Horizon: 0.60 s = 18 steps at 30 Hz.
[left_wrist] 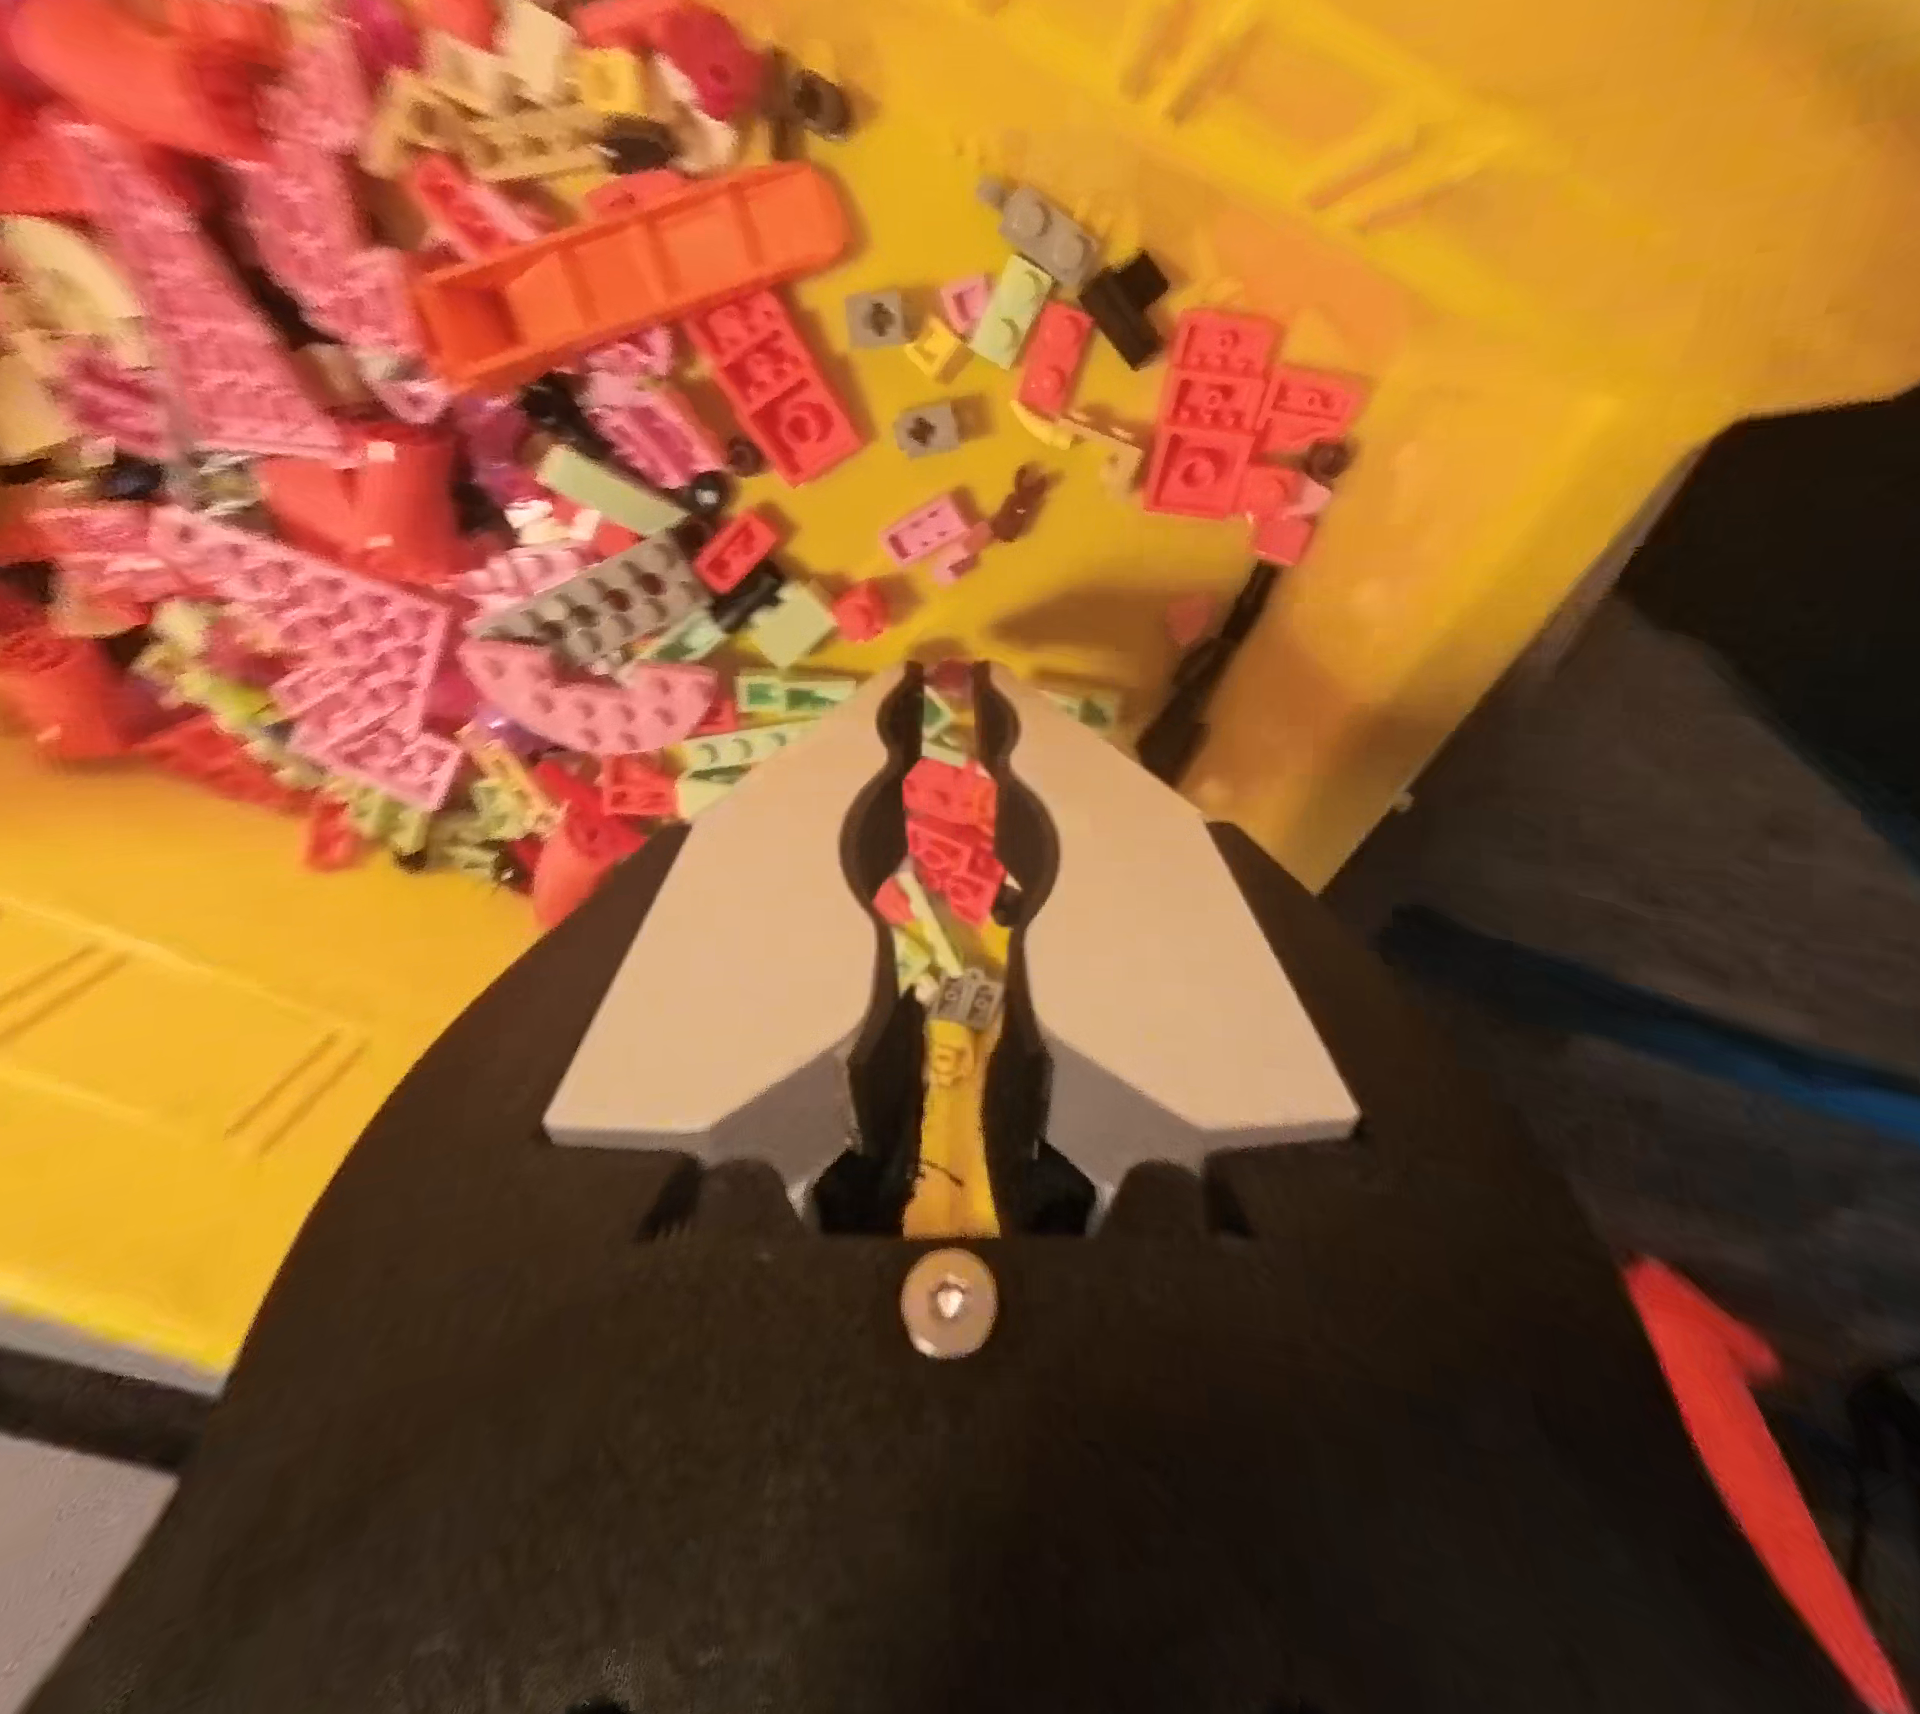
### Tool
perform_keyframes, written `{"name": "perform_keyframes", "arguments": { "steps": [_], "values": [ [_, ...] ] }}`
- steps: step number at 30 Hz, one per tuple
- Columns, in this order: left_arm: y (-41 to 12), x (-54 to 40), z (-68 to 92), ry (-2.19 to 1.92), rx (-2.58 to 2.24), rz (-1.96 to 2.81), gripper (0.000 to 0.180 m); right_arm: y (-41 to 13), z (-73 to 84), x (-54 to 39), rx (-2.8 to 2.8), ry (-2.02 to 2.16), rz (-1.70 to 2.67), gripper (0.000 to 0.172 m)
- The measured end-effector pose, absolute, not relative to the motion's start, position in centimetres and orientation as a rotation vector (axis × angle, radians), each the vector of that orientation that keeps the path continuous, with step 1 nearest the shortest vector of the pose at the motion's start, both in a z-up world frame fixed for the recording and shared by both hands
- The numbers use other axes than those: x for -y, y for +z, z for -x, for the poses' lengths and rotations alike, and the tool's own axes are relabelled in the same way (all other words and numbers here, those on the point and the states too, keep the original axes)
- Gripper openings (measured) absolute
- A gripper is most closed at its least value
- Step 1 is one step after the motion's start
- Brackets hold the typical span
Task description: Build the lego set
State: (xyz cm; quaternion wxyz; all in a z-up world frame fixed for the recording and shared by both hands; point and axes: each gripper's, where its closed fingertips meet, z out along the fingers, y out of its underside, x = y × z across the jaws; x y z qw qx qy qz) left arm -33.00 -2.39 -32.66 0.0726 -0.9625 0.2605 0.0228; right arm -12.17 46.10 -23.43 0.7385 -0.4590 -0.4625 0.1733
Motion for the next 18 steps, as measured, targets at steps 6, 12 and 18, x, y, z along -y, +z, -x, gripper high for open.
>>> {"name": "perform_keyframes", "arguments": {
  "steps": [6,12,18],
  "values": [
    [-27.4,-1.9,32.2,0.286,-0.597,2.576,0.008,-23.9,13.2,-45.4,1.064,0.421,0.986,0.000],
    [-19.4,-7.2,30.1,0.754,-0.415,2.312,0.008,-24.1,14.4,-42.9,1.148,0.551,0.916,0.000],
    [-15.0,-14.9,22.8,0.821,-0.367,1.951,0.007,-23.5,14.5,-41.0,1.162,0.722,0.873,0.000]
  ]
}}
